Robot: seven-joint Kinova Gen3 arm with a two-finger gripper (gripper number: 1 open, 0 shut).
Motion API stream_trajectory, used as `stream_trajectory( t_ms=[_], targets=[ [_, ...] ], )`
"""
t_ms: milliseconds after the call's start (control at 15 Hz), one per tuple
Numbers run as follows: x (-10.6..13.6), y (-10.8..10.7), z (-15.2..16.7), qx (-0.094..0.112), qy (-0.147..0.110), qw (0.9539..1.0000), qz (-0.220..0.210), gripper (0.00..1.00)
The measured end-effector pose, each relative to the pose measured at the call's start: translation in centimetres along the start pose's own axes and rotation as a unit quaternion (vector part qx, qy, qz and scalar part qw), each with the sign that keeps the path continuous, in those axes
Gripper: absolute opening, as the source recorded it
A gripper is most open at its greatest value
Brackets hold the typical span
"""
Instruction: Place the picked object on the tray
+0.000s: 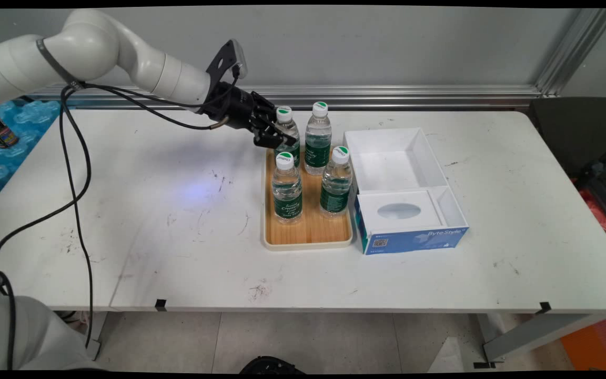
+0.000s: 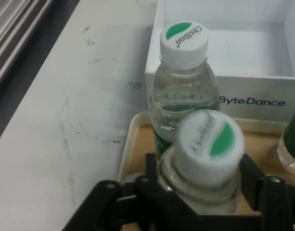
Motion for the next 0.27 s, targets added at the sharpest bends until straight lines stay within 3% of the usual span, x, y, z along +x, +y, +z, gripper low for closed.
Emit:
stream_trajectory(
  t_ms=[67, 267],
  targets=[
    [-0.07, -0.01, 0.04, -0.001, 0.0, 1.0, 0.001, 1.0],
    [-0.3, 0.08, 0.11, -0.005, 0.001, 1.0, 0.001, 1.0]
  ],
)
